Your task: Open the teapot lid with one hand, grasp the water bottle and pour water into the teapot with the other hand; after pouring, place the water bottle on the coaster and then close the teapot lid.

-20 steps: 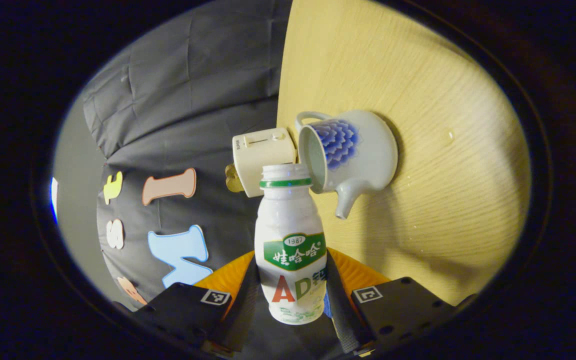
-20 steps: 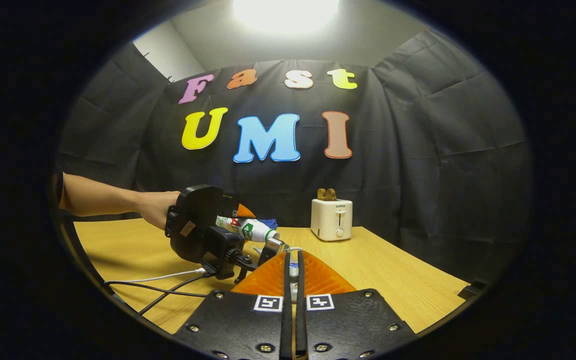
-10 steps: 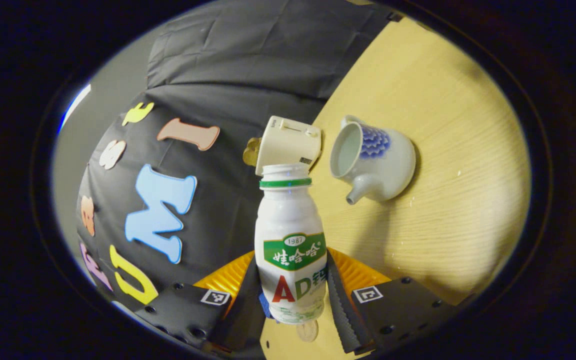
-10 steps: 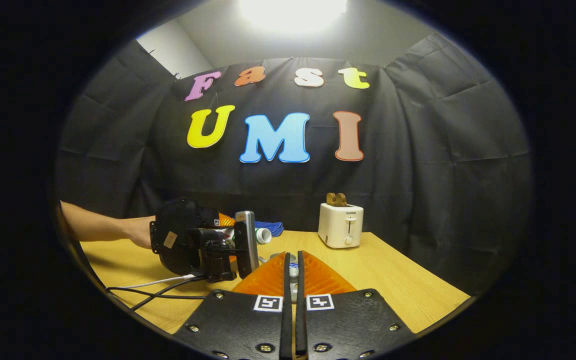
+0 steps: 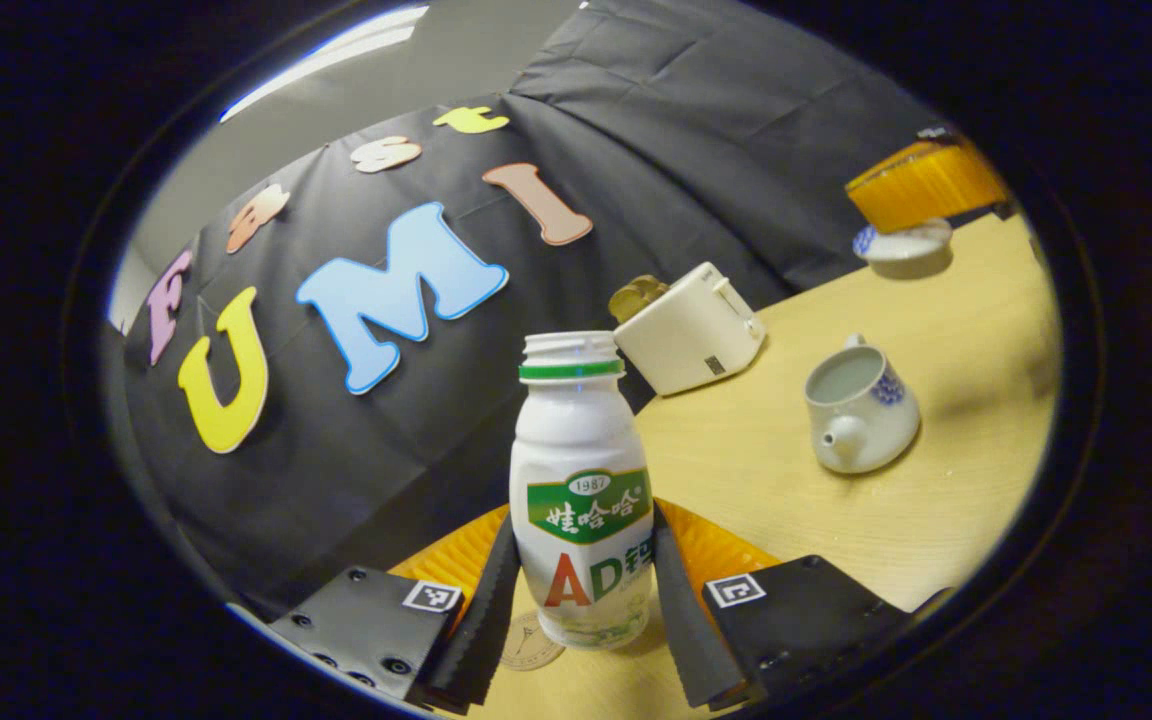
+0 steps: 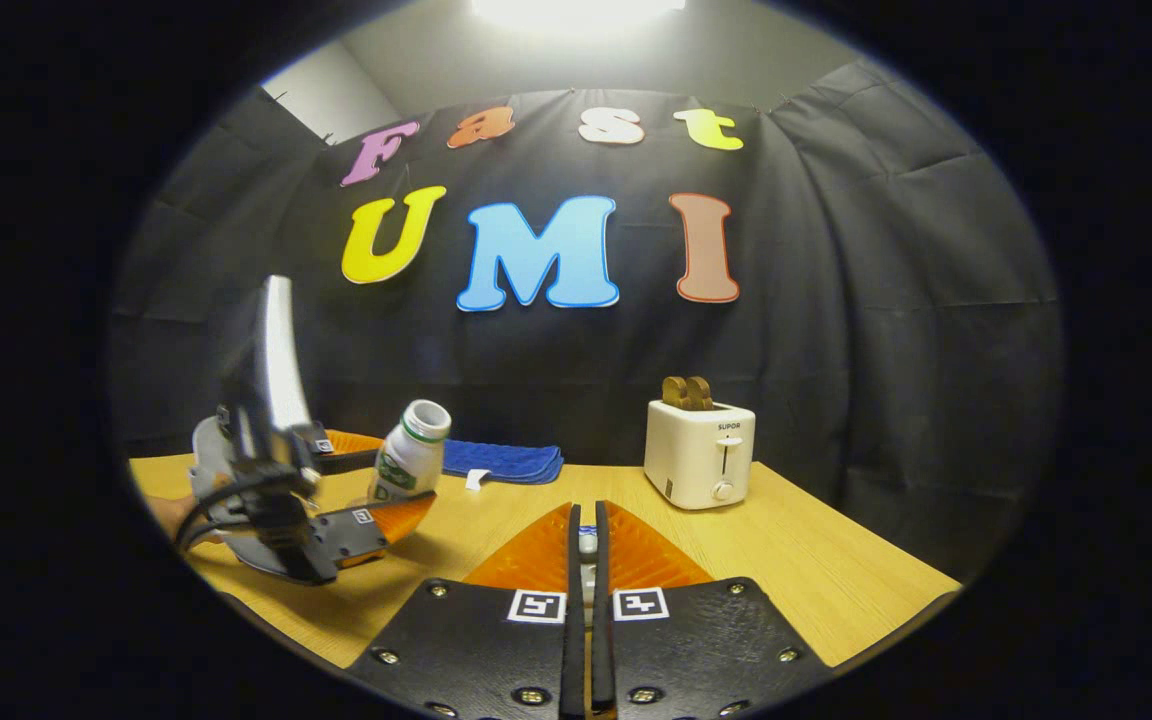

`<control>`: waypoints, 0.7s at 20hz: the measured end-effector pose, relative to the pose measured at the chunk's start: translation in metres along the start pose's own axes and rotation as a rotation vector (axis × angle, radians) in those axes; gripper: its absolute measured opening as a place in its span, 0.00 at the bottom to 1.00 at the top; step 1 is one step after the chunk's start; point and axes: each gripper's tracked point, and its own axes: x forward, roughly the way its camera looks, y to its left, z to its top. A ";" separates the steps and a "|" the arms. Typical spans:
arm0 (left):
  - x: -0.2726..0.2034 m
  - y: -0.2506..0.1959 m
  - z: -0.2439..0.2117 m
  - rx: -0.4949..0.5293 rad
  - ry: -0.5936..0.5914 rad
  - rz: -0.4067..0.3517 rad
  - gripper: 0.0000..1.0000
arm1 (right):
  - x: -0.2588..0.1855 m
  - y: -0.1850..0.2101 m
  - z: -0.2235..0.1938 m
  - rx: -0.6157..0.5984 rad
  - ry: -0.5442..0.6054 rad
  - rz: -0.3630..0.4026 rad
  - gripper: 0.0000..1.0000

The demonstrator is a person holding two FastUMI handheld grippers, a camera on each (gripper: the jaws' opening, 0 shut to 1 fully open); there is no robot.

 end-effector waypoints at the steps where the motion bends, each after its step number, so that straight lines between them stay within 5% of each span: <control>1: -0.004 0.006 0.004 -0.040 -0.017 0.011 0.74 | 0.009 0.000 -0.004 0.010 0.014 -0.005 0.03; 2: -0.006 0.011 0.007 -0.085 -0.038 0.019 0.69 | 0.018 0.000 -0.007 0.022 0.024 -0.009 0.03; 4: -0.013 0.026 0.011 -0.197 -0.071 0.025 0.80 | 0.036 0.000 -0.010 0.006 0.035 -0.028 0.03; 6: -0.020 0.055 0.010 -0.344 -0.097 0.073 0.69 | 0.047 0.005 -0.018 -0.012 0.055 -0.028 0.03; 11: -0.032 0.082 0.011 -0.546 -0.131 0.090 0.74 | 0.056 0.007 -0.031 -0.012 0.083 -0.031 0.03; 14: -0.030 0.093 -0.002 -0.572 -0.115 0.120 0.72 | 0.059 0.012 -0.037 -0.015 0.097 -0.020 0.03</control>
